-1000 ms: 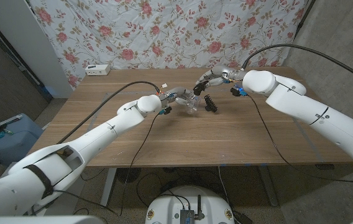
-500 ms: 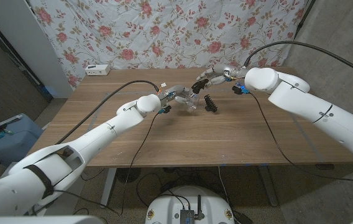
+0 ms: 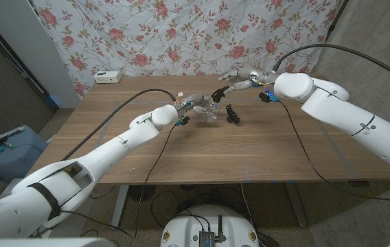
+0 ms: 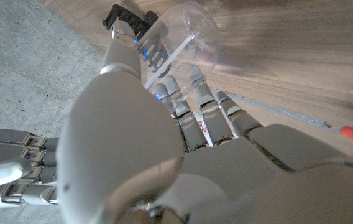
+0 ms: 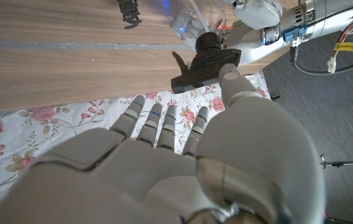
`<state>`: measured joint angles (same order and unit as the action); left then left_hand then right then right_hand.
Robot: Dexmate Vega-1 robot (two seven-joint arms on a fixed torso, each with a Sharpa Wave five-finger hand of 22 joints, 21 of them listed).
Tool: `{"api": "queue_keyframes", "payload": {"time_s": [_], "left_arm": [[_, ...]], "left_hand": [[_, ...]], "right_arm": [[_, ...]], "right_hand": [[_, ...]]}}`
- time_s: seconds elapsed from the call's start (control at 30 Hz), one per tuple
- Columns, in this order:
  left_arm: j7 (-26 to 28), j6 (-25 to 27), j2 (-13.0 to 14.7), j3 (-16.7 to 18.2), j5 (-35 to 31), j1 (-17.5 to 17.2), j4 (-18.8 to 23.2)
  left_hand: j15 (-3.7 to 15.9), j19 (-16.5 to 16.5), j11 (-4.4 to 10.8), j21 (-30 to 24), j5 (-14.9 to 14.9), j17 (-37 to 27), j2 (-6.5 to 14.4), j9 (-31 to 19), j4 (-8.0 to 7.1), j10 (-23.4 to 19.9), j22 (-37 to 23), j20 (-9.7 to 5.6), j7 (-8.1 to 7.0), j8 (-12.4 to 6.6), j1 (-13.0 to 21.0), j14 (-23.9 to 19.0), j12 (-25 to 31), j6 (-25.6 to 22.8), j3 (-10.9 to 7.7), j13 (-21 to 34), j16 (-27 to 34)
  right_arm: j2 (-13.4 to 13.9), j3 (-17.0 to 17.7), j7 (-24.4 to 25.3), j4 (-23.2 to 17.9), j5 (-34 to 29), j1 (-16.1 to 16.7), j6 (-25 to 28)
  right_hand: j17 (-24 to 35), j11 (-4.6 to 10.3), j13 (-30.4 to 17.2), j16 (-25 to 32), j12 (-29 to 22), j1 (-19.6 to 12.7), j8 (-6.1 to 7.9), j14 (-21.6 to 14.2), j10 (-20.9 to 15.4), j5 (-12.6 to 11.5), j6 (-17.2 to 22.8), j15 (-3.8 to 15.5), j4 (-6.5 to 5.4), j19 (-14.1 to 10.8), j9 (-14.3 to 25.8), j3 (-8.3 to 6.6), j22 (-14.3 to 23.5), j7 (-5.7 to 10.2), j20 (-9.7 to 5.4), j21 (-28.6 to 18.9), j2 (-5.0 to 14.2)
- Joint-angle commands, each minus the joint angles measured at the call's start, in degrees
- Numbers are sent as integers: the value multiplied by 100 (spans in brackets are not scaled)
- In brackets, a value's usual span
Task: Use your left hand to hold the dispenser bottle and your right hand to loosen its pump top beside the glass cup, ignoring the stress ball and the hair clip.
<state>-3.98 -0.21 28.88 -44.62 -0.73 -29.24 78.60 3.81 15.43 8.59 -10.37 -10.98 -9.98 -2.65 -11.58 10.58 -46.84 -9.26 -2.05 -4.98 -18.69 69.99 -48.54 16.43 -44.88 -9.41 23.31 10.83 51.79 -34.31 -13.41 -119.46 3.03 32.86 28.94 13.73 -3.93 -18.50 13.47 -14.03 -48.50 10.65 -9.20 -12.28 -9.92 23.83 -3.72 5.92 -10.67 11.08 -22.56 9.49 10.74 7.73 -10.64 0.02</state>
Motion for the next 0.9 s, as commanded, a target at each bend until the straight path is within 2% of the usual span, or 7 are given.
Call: {"api": "queue_keyframes", "payload": {"time_s": [0.03, 0.13, 0.37, 0.4, 0.5, 0.57, 0.9], "left_arm": [[351, -122, -55, 36, -151, -108, -9], [470, -106, -85, 45, -195, -146, 1], [736, -130, -157, 68, -279, -225, -16], [750, -183, -164, 65, -286, -226, -45], [833, -137, -193, 73, -309, -248, -38], [841, -160, -207, 68, -312, -242, -66], [873, -187, -264, 60, -311, -208, -145]], "left_hand": [[753, -9, 74, -3, 31, -15, 714, -24, -270, -159, -12, -774, 43, -33, -310, -291, 35, -452, -330, 23, 39], [746, -10, 75, -2, 32, -17, 715, -25, -272, -168, -12, -771, 49, -30, -317, -303, 35, -445, -332, 27, 44], [748, -10, 76, -2, 34, -18, 715, -26, -279, -180, -12, -775, 59, -37, -339, -309, 28, -467, -337, 36, 43], [751, -8, 79, -3, 34, -18, 718, -26, -280, -180, -12, -774, 63, -39, -341, -311, 26, -470, -339, 37, 43], [755, -5, 82, -4, 34, -17, 718, -26, -276, -184, -12, -778, 64, -38, -338, -316, 25, -471, -344, 39, 44], [748, -2, 81, -5, 35, -18, 718, -27, -277, -197, -12, -779, 60, -40, -343, -326, 26, -477, -346, 42, 47], [748, 3, 77, -6, 37, -14, 719, -29, -271, -206, -12, -783, 47, -36, -351, -329, 12, -471, -365, 55, 39]], "right_arm": [[103, 166, 502, -421, -20, 242, 375], [102, 166, 615, -504, -53, 277, 488], [55, 78, 923, -716, -249, 305, 926], [49, 47, 954, -752, -293, 291, 1017], [20, -125, 1012, -895, -492, 181, 1445], [4, -323, 964, -988, -660, 20, 1812], [-105, -870, 1017, -1182, -1077, -351, 2735]], "right_hand": [[29, -78, -33, 32, -84, 403, 88, -123, -124, -48, 102, -50, -108, -102, 27, 176, 18, -366, 63, -53, -111], [37, -109, -37, 49, -94, 648, 103, -179, -149, -53, 147, -67, -182, -174, 33, 289, 19, -599, 86, -64, -172], [48, -213, -44, 76, -166, 1176, 200, -287, -343, -76, 427, -118, -358, -277, 59, 517, 22, -815, 102, -65, -264], [50, -220, -45, 78, -177, 1300, 232, -304, -376, -79, 524, -126, -403, -324, 67, 565, 22, -890, 104, -74, -276], [50, -253, -46, 92, -206, 1474, 298, -369, -463, -86, 728, -157, -456, -394, 76, 637, 22, -965, 101, -81, -305], [49, -268, -48, 108, -237, 1663, 347, -446, -558, -83, 891, -164, -516, -501, 88, 709, 22, -1116, 79, -99, -329], [34, -442, -41, 186, -292, 2161, 514, -781, -800, -79, 1377, -219, -663, -836, 143, 863, 21, -1447, 56, -136, -384]]}}
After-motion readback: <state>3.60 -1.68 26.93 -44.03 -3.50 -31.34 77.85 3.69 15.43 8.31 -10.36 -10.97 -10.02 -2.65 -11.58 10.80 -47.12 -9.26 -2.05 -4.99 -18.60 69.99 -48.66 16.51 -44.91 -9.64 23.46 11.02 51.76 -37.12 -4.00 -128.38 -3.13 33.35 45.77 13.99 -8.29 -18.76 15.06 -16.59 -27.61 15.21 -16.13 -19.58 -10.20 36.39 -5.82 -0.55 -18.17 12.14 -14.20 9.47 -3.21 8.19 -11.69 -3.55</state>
